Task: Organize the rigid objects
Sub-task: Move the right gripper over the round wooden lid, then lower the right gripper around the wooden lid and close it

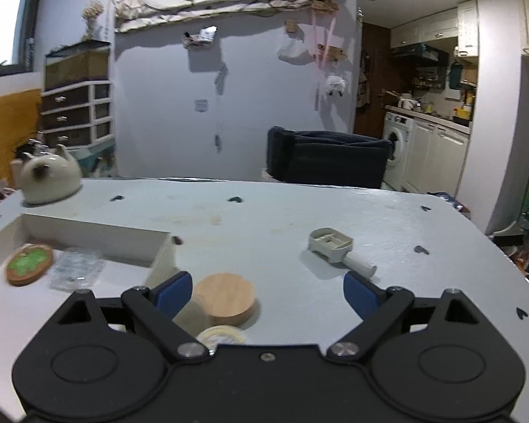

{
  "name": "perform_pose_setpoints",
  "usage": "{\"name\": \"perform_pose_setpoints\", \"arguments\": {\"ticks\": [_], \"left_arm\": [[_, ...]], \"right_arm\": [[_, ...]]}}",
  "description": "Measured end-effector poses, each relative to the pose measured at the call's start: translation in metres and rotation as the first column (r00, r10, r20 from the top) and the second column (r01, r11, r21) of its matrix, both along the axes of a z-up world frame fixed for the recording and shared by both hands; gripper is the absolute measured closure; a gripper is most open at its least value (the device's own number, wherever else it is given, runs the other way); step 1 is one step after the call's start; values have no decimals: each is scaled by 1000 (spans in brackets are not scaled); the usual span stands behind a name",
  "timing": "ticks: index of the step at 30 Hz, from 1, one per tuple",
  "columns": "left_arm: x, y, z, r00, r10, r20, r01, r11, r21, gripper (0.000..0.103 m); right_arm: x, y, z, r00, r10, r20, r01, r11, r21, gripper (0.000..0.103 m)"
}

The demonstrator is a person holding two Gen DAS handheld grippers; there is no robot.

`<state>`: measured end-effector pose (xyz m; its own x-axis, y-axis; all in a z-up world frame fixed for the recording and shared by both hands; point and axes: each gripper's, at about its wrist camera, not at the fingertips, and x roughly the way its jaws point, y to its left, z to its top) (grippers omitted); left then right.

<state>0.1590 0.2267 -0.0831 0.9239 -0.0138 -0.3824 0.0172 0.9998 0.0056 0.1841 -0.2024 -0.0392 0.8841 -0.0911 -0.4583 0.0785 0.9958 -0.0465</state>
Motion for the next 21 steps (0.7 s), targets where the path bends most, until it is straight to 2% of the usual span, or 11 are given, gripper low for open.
{"name": "perform_pose_setpoints", "arguments": {"ticks": [9, 14, 21], "left_arm": [[0, -1, 0, 1000, 3, 0, -3, 1000, 6, 100], [0, -2, 0, 1000, 6, -1, -6, 1000, 15, 99], [0, -2, -1, 1000, 7, -2, -6, 1000, 18, 99]], "right_arm": [[54, -4, -35, 994, 4, -105, -6, 1000, -14, 12], [78, -2, -46, 985, 27, -169, -19, 999, 47, 13], [101, 10, -53, 973, 63, -221, -46, 996, 82, 13]]}}
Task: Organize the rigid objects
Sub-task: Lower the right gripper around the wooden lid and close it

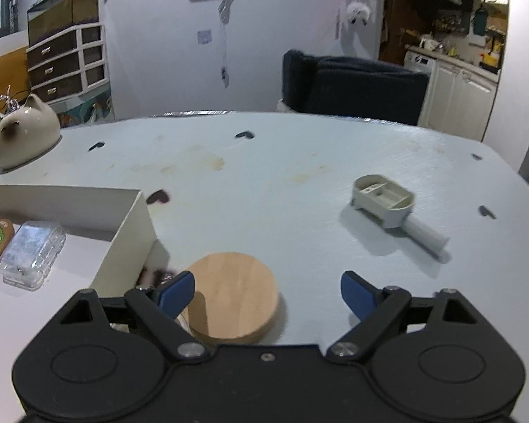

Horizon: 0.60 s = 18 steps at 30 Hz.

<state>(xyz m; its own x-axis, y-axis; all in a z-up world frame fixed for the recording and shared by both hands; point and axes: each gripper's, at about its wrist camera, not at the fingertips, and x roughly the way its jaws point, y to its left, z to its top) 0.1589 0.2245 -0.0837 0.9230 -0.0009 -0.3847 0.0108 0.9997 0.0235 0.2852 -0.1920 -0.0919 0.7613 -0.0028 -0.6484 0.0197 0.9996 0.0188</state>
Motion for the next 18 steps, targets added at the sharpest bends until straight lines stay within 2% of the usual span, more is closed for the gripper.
{"name": "perform_pose_setpoints", "arguments": {"ticks": [8, 16, 18], "left_arm": [[3, -2, -2, 1000, 6, -19, -6, 1000, 22, 97], [5, -5, -3, 999, 12, -34, -11, 999, 44, 96], [5, -5, -3, 999, 12, -34, -11, 999, 45, 96]], "right_arm": [[12, -2, -5, 1000, -7, -23, 9, 996, 86, 13], [8, -9, -11, 999, 9, 32, -13, 993, 115, 13], [5, -15, -10, 999, 3, 41, -6, 996, 87, 14]]}}
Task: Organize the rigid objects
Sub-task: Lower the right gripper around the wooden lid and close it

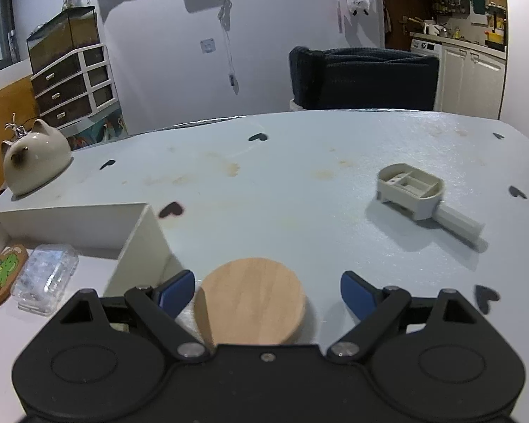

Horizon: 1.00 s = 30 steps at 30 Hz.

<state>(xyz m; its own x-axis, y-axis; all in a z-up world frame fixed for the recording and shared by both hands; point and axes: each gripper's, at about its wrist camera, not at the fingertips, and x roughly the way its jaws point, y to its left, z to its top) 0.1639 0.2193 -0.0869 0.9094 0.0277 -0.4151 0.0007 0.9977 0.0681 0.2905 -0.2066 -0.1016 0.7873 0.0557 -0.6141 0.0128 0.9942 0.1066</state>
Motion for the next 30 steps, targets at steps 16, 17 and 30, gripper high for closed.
{"name": "perform_pose_setpoints", "arguments": {"ticks": [16, 17, 30], "left_arm": [[0, 0, 2, 1000, 2, 0, -2, 1000, 4, 96], [0, 0, 2, 1000, 2, 0, -2, 1000, 5, 96], [-1, -2, 2, 1000, 3, 0, -3, 1000, 8, 96]], "right_arm": [[1, -7, -5, 987, 163, -8, -162, 984, 78, 10], [2, -6, -6, 986, 168, -10, -167, 983, 78, 7], [4, -29, -7, 998, 54, -12, -54, 998, 38, 8]]}}
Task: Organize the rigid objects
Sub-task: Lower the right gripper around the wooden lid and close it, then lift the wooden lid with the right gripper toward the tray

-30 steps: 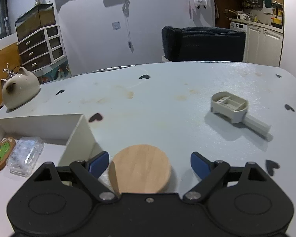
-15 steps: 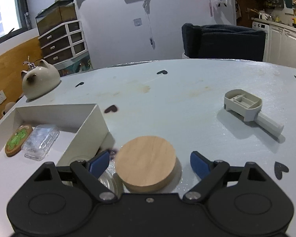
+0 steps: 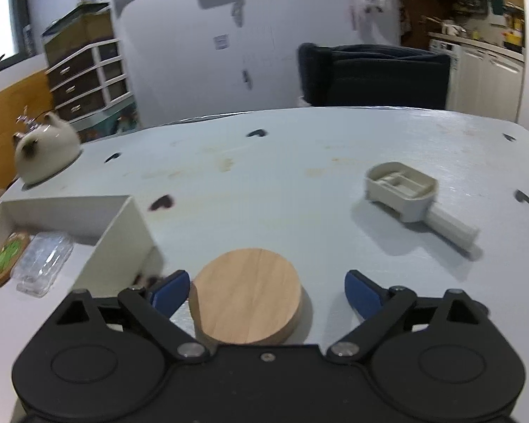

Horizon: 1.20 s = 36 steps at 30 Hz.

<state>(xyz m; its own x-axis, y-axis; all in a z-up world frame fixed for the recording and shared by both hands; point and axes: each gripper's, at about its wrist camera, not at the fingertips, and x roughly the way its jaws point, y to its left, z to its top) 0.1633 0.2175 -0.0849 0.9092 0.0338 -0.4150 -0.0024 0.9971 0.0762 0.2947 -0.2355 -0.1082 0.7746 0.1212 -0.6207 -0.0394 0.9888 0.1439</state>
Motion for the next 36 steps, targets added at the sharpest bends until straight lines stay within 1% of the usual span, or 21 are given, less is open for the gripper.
{"name": "perform_pose_setpoints", "arguments": {"ticks": [3, 7, 9, 12, 14, 15, 16, 18, 19, 20, 21, 25, 27, 29, 30, 33, 36], "left_arm": [[0, 0, 0, 1000, 0, 0, 0, 1000, 1, 96], [0, 0, 0, 1000, 1, 0, -1, 1000, 2, 96], [0, -1, 0, 1000, 2, 0, -2, 1000, 6, 96], [0, 0, 0, 1000, 4, 1, -4, 1000, 7, 96], [0, 1, 0, 1000, 1, 4, -1, 1000, -6, 96], [0, 2, 0, 1000, 2, 5, -1, 1000, -20, 96], [0, 6, 0, 1000, 11, 7, -10, 998, -69, 97], [0, 18, 0, 1000, 25, 9, -23, 982, -186, 98], [0, 22, -1, 1000, 28, 7, -26, 974, -227, 98], [0, 25, -2, 999, 32, 7, -29, 966, -259, 98], [1, 26, -2, 999, 36, 7, -33, 963, -269, 98], [2, 12, -1, 999, 50, 5, -48, 981, -190, 97], [3, 10, -1, 999, 47, 4, -45, 983, -178, 97], [3, 10, 0, 999, 48, 4, -47, 983, -175, 97], [3, 10, 0, 999, 49, 4, -48, 984, -172, 97], [3, 8, -1, 999, 54, 4, -52, 987, -152, 97], [3, 8, -1, 999, 54, 4, -52, 987, -150, 97]], "right_arm": [[-2, -11, 0, 999, -48, -1, 48, 999, 3, 9], [-4, -23, 1, 996, -92, 4, 92, 996, 9, 15], [-6, -21, 1, 996, -88, 13, 88, 996, 1, 18], [-8, -12, 4, 998, -61, 34, 62, 997, -37, 18], [-9, -7, 5, 998, -38, 41, 40, 998, -53, 19], [-10, -4, 5, 999, -29, 42, 32, 998, -58, 19], [-10, -3, 5, 999, -24, 43, 27, 998, -60, 19], [-10, -2, 6, 999, -25, 46, 28, 998, -58, 25], [-11, -3, 7, 998, -29, 49, 31, 998, -54, 32], [-12, -4, 7, 998, -33, 50, 36, 998, -49, 36], [-11, -5, 6, 998, -35, 48, 37, 998, -40, 36], [-10, -7, 4, 998, -36, 41, 37, 999, -24, 34], [-10, -7, 4, 999, -35, 38, 35, 999, -19, 32], [-10, -7, 3, 999, -32, 31, 33, 999, -21, 23], [-9, -6, 2, 999, -25, 25, 25, 999, -21, 21], [-9, -4, 1, 1000, -10, 21, 10, 1000, -9, 21], [-10, -4, 2, 999, -18, 28, 19, 1000, -16, 21]]}}
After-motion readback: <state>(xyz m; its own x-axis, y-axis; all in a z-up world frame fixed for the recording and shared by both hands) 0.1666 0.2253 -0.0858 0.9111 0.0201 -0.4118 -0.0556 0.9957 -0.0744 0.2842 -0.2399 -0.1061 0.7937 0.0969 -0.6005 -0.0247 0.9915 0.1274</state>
